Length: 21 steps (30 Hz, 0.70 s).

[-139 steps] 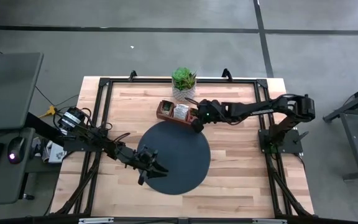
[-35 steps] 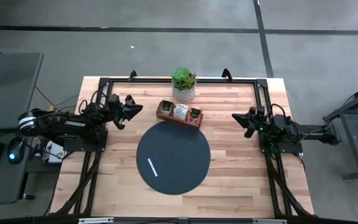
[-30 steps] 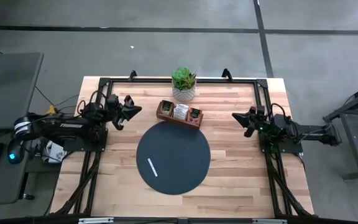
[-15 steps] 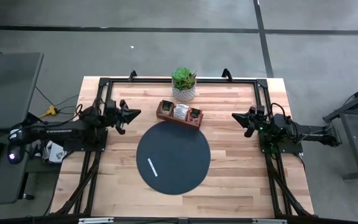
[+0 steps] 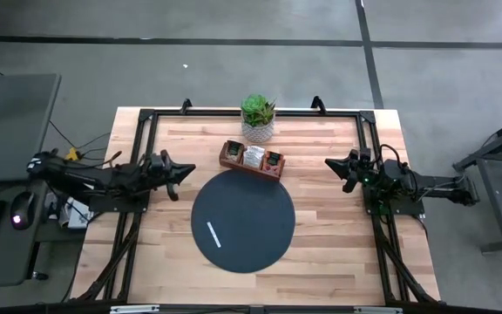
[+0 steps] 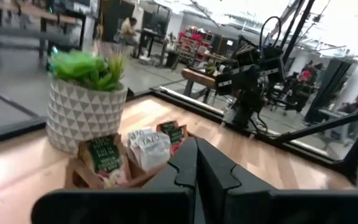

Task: Pick & Place Tea
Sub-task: Return to Home Position

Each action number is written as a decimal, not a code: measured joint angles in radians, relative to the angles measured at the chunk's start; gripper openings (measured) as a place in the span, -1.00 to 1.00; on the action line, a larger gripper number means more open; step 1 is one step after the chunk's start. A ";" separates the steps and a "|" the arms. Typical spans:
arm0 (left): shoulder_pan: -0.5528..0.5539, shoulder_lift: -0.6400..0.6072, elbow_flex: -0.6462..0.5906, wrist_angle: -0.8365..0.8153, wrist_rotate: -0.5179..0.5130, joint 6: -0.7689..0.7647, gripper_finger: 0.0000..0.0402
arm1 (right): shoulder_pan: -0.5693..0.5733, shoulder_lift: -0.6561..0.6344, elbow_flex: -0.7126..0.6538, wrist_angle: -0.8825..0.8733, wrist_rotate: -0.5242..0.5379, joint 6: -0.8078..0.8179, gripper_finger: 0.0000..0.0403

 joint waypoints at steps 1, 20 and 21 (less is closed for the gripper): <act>-0.011 -0.006 0.000 0.000 -0.018 0.025 -1.00 | 0.000 0.000 0.000 0.000 0.000 0.000 -1.00; -0.020 -0.275 -0.001 -0.157 0.219 0.099 -1.00 | 0.000 -0.001 -0.004 0.012 -0.134 -0.003 -1.00; -0.020 -0.275 -0.001 -0.151 0.233 0.089 -1.00 | 0.000 0.000 -0.004 0.013 -0.138 -0.012 -1.00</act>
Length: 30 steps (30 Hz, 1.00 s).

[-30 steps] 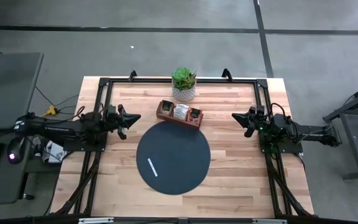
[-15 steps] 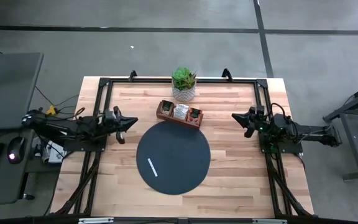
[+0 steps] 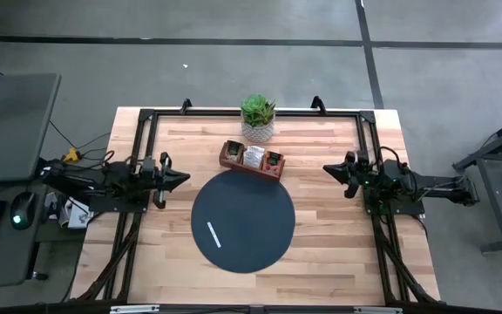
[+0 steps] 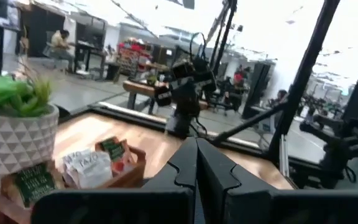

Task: Pick & Place Tea
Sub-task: Return to Home Position

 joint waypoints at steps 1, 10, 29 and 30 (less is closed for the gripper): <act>0.000 0.000 0.000 -0.005 0.006 -0.004 -1.00 | 0.000 0.003 0.000 -0.001 0.002 -0.013 -1.00; 0.000 0.006 0.005 -0.112 -0.043 -0.001 -1.00 | 0.000 0.004 0.001 -0.011 0.065 -0.185 -1.00; 0.000 0.023 0.022 -0.153 0.009 0.127 -1.00 | 0.000 0.011 0.002 -0.005 0.097 -0.512 -1.00; 0.000 0.023 0.022 -0.153 0.009 0.127 -1.00 | 0.000 0.011 0.002 -0.005 0.097 -0.512 -1.00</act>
